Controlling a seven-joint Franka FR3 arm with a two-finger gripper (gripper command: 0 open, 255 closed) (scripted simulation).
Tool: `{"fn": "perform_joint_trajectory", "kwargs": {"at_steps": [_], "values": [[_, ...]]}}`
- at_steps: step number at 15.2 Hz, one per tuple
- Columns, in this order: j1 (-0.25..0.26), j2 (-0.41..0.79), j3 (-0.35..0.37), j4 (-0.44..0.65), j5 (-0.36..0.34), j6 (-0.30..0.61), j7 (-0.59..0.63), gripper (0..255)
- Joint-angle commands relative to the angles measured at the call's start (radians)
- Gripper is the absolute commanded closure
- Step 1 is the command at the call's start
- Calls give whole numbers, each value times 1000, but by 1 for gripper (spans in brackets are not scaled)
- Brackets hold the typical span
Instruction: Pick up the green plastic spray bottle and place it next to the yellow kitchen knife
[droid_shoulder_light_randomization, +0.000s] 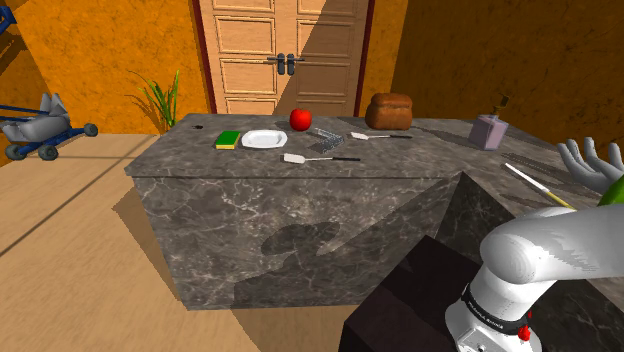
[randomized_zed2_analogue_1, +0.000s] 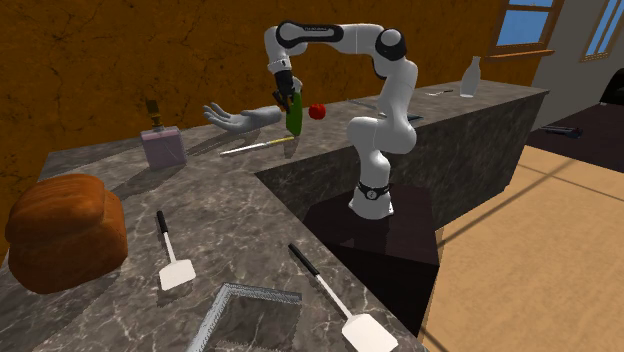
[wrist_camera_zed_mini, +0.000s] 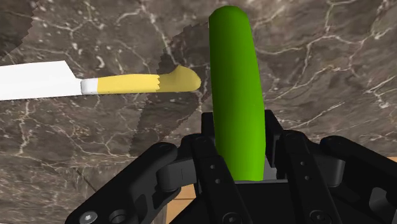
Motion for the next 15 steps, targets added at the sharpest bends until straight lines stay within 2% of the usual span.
{"fn": "perform_joint_trajectory", "kwargs": {"at_steps": [1, 8, 9, 14, 15], "values": [[0, -3, -6, -11, -5, 11, -1, 255], [0, -3, -6, -10, -4, 11, -1, 255], [0, -3, -6, -10, -5, 10, -1, 0], [0, -3, -6, -10, -4, 11, -1, 0], [24, 9, -16, 38, 3, -18, -8, 0]]}}
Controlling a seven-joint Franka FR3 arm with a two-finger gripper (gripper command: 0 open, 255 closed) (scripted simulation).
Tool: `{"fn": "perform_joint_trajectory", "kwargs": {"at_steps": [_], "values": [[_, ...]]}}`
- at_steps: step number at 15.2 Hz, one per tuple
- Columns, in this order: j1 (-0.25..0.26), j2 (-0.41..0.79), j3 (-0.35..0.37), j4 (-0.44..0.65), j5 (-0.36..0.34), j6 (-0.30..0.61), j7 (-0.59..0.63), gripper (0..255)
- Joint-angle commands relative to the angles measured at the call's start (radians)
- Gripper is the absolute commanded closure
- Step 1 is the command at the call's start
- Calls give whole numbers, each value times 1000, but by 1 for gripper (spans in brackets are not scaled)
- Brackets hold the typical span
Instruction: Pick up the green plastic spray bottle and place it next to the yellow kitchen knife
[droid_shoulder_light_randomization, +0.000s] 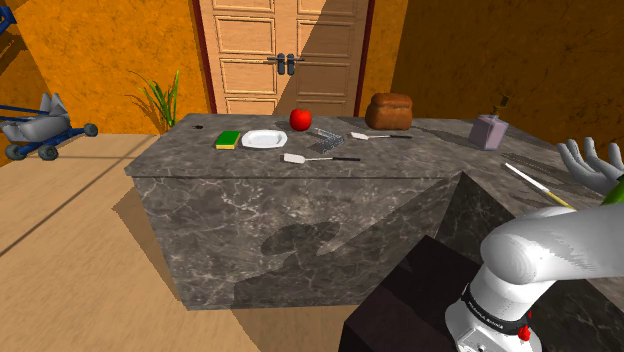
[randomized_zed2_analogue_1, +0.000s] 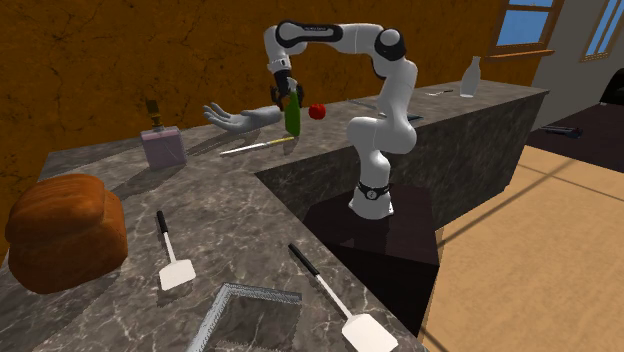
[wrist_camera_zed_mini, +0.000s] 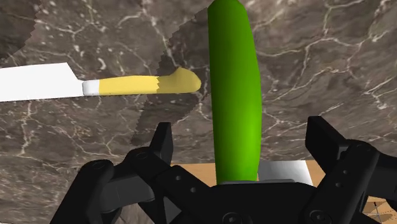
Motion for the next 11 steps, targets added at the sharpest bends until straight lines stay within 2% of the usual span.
{"fn": "perform_joint_trajectory", "kwargs": {"at_steps": [1, 3, 11], "values": [[38, 18, -18, 71, 10, -42, -10, 0], [91, 39, -48, 166, 20, -96, -24, 0], [91, 38, -48, 165, 19, -96, -23, 0]]}}
